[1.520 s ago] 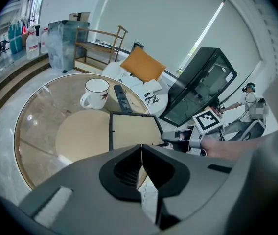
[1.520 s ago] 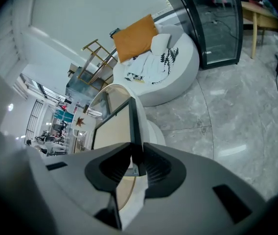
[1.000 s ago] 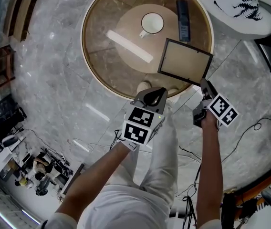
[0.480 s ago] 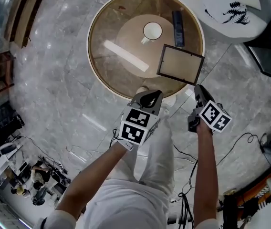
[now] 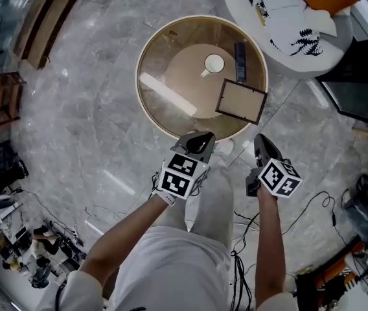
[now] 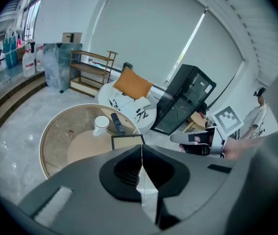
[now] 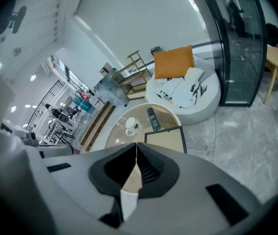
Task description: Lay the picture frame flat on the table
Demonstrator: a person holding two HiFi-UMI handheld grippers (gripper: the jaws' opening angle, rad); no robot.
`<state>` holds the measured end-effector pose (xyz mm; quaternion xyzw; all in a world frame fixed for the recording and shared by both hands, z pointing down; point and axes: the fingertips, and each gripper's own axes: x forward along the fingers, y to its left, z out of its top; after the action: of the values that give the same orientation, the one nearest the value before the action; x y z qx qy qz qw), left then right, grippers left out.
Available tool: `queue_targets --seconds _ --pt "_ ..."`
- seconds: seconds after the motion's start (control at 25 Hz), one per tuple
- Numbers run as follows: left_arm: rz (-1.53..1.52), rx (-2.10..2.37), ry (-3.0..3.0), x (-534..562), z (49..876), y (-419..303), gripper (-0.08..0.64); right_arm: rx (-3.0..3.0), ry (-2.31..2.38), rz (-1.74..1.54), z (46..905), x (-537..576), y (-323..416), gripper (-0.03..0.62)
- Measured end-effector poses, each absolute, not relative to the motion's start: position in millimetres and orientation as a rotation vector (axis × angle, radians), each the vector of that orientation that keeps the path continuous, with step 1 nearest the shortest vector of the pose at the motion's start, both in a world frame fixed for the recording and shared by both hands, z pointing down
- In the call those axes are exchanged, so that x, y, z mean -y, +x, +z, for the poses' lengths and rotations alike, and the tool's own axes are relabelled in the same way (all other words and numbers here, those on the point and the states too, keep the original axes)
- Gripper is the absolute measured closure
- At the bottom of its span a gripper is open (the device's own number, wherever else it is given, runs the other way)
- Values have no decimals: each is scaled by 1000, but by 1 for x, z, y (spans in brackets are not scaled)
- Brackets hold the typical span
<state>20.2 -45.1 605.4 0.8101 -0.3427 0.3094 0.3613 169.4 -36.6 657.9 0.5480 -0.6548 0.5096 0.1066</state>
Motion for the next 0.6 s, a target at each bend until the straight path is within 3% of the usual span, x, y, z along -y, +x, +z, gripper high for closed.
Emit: queue_targets --seconds 0.6 --pt "640 901 2252 39 446 -18 552 2100 1676 1251 458 16 134 586"
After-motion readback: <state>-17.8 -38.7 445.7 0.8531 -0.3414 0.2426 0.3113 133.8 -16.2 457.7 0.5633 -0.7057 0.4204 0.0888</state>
